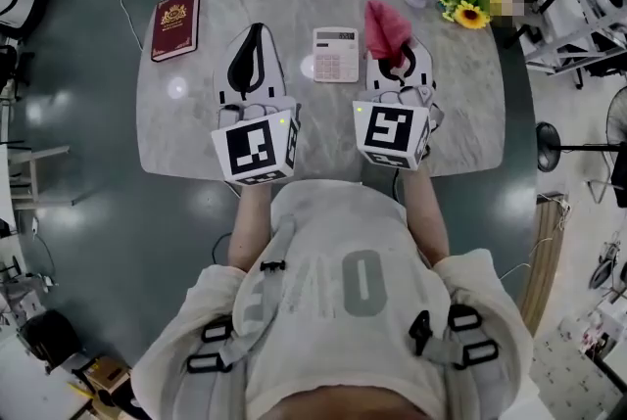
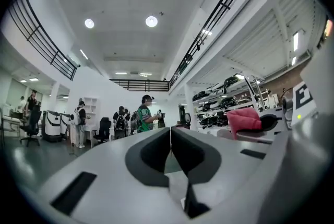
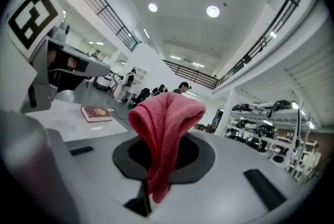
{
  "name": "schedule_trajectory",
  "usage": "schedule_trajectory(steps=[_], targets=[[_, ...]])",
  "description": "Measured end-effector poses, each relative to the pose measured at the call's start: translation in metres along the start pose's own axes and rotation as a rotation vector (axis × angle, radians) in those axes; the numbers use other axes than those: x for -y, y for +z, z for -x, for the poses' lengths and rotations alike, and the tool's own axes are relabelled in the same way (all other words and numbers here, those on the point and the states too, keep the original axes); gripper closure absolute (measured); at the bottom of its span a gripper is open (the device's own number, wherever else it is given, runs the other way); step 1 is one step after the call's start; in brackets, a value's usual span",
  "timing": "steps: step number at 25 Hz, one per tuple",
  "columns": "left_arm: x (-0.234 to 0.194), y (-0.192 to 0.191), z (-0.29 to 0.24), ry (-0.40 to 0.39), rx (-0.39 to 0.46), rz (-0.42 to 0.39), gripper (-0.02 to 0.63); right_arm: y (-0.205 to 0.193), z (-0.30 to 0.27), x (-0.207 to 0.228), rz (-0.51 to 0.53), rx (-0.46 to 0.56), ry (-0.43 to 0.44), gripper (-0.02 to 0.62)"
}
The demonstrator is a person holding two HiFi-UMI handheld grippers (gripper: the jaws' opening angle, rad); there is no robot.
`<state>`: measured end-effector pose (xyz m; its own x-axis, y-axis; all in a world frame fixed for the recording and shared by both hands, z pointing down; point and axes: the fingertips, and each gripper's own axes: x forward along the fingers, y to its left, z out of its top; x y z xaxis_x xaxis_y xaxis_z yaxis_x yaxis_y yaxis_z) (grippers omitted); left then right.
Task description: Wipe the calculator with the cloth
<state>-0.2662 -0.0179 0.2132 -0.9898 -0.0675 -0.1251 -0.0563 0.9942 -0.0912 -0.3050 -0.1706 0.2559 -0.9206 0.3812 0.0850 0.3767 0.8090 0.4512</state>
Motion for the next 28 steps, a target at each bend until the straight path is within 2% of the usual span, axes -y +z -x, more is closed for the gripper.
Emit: schedule_trajectory(steps=[4,6,15,28], targets=[[0.0,-0.011,0.009,0.015,-0.011,-0.008,0.584,-0.025,0.018,-0.004,-0.143,-0.034,0.045,0.541],[0.004,-0.016,0.011,0.012,-0.023,-0.009,0.584,-0.035,0.025,-0.006,-0.176,-0.052,0.06,0.541],[0.024,-0.019,0.01,-0.015,-0.032,-0.016,0.584,-0.045,0.031,-0.002,-0.194,-0.058,0.059,0.541],[0.013,-0.005,0.019,0.025,-0.005,-0.01,0.586,-0.044,0.035,0.0,-0.207,-0.041,0.075,0.541]])
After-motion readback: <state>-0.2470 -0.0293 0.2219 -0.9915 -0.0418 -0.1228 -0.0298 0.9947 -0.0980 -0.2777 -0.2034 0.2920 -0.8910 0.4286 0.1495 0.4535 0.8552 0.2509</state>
